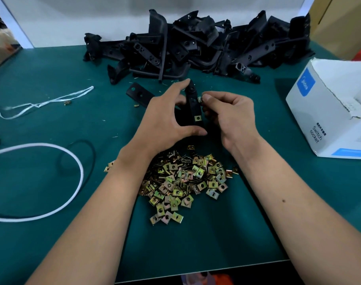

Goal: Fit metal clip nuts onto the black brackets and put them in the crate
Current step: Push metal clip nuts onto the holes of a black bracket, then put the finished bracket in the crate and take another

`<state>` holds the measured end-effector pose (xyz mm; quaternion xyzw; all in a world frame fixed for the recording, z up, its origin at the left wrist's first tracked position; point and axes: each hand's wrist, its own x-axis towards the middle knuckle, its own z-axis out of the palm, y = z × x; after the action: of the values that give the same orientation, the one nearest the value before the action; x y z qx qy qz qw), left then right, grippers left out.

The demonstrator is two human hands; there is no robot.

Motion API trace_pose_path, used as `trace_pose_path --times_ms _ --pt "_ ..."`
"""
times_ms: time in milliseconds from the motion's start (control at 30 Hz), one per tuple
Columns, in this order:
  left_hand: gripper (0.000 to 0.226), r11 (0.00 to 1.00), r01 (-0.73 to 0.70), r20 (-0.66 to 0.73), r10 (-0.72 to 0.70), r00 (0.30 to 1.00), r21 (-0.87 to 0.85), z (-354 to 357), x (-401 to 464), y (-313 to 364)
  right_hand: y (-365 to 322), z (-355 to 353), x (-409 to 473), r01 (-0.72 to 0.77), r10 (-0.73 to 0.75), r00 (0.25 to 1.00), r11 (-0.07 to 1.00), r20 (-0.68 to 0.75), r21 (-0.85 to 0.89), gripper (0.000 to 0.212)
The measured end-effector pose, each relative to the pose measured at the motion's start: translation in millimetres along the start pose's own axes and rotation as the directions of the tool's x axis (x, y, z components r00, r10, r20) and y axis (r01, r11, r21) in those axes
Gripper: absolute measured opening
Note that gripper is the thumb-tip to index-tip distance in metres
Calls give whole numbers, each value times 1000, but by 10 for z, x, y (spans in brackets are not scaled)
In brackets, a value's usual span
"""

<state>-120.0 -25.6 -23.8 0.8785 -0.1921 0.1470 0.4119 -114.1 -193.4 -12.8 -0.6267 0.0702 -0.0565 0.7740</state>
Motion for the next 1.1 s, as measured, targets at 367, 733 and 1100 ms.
trace_pose_path --times_ms 367,733,1100 --pt "116 1000 -5 16 6 1000 -19 2 2 6 -8 -4 2 -53 56 998 997 -40 59 8" --pt "116 1000 -22 24 22 999 9 9 -1 53 -2 28 -32 -66 64 997 997 47 37 8" --pt "117 1000 26 20 -26 999 17 19 11 33 -15 -2 -24 -24 27 999 997 34 -76 19"
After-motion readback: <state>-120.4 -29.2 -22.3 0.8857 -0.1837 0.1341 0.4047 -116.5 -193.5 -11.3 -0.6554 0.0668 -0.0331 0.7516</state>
